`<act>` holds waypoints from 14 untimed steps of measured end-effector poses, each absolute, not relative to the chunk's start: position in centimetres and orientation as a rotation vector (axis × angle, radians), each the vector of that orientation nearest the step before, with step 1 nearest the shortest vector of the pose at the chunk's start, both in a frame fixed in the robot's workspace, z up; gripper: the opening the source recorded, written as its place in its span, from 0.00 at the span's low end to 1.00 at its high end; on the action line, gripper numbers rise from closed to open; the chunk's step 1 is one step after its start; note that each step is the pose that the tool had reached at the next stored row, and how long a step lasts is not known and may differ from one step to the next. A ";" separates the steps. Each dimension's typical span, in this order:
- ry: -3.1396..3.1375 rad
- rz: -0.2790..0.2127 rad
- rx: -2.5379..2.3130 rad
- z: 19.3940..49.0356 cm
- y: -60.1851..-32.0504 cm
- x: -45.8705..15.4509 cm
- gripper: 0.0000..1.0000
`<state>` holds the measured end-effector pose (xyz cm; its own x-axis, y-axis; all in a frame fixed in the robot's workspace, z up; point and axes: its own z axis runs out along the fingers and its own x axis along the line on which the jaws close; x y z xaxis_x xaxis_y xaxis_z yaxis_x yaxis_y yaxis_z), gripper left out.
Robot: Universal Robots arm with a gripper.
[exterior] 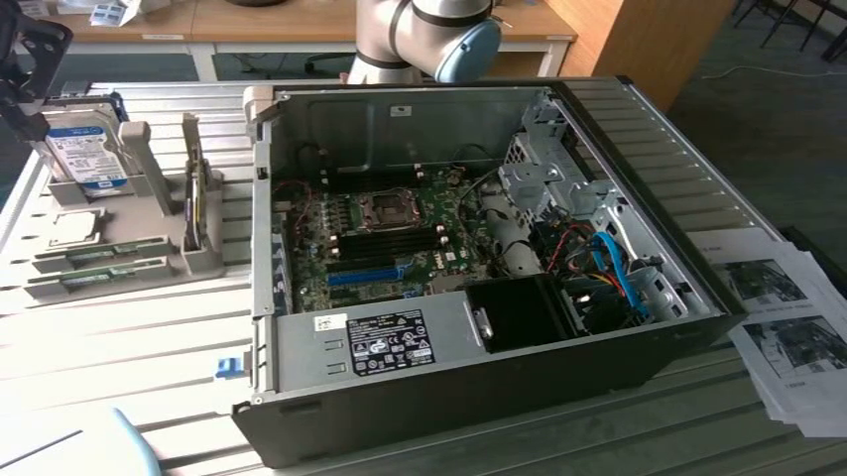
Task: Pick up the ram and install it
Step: 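Reach for the ram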
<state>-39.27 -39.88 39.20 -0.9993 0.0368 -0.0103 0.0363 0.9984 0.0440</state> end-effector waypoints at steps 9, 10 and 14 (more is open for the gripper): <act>3.129 0.069 0.057 39.2 -39.8 -39.3 0.09; 3.129 0.069 0.057 39.2 -39.8 -39.3 0.09; 3.129 0.070 0.057 39.1 -39.5 -39.3 0.09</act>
